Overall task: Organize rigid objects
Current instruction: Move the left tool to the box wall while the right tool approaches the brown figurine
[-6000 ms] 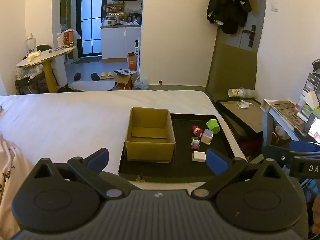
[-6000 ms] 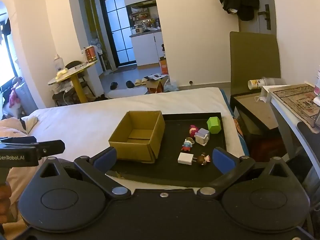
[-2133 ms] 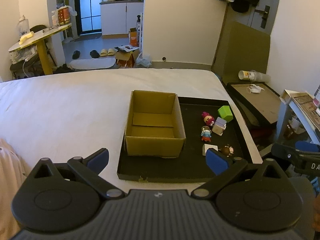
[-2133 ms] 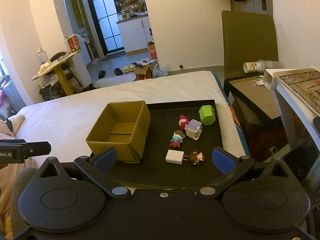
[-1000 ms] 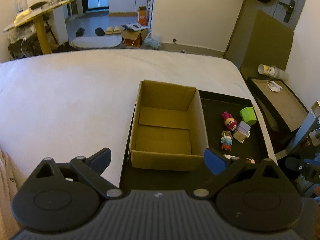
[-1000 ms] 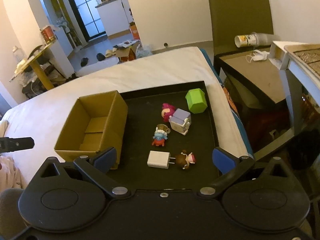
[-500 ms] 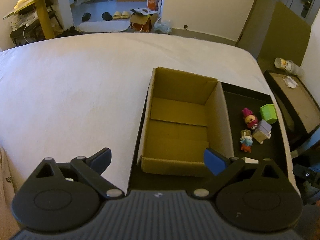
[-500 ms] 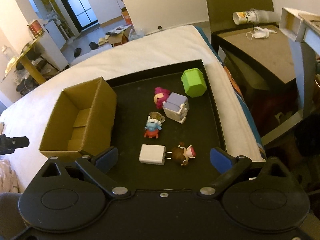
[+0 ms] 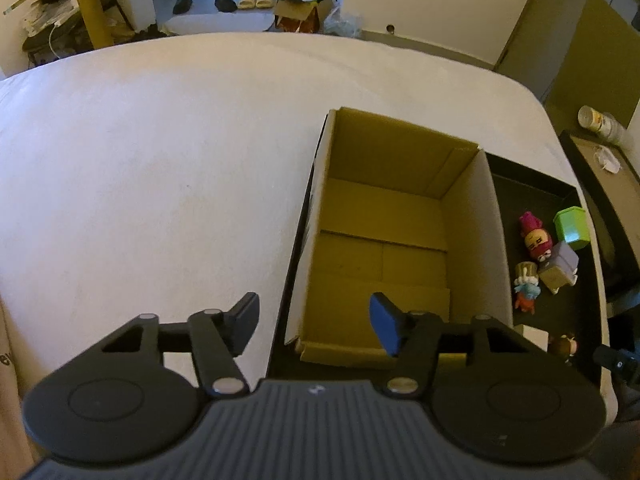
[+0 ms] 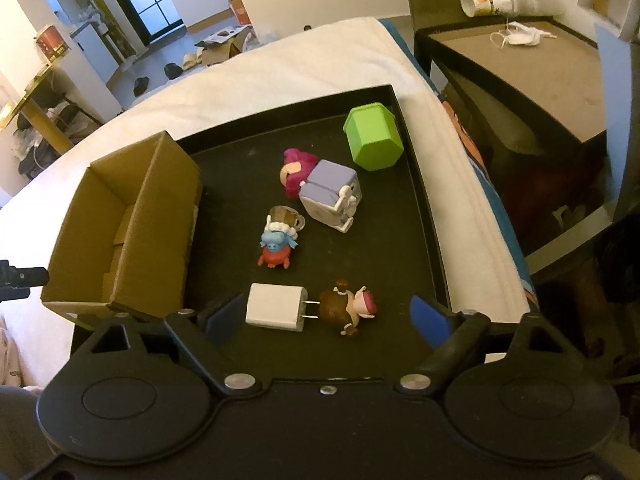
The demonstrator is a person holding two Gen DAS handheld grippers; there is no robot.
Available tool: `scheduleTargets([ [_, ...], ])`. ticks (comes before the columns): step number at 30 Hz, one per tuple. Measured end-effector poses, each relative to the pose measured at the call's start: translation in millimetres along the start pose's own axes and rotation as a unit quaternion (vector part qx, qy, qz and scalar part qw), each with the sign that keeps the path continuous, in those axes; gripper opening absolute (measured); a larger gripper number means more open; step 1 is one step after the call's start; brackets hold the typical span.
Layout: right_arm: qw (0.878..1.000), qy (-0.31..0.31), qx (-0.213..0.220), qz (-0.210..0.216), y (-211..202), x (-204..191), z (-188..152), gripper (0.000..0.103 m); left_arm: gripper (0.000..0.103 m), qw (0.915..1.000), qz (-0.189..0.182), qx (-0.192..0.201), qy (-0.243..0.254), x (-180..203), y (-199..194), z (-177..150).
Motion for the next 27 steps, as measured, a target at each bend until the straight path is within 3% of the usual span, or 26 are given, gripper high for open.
scheduleTargets([
  [19,0.997,-0.031,-0.06,-0.037,58,-2,6,0.08,0.052,0.9985,0.022,-0.046,-0.018,-7,39,18],
  [21,0.997,-0.034,-0.063,-0.039,61,-2,4,0.08,0.048,0.9984,0.022,-0.048,-0.019,-6,41,18],
  [23,0.996,-0.037,-0.065,-0.039,64,0,3,0.076,0.033,0.9978,0.027,-0.057,-0.021,-7,45,18],
  [27,0.996,-0.056,-0.053,-0.039,64,-1,6,0.071,0.016,0.9964,0.022,-0.077,-0.028,-11,50,18],
])
Point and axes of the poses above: each gripper's, at about its wrist camera, not at the fingertips, and y roughly the way its jaws point, x to its right, z to its top, the point moved 2 cm from there along y, roughly the way its jaws point, and after that the axes turned 9 degrees about -x, right-handed, at the moved point
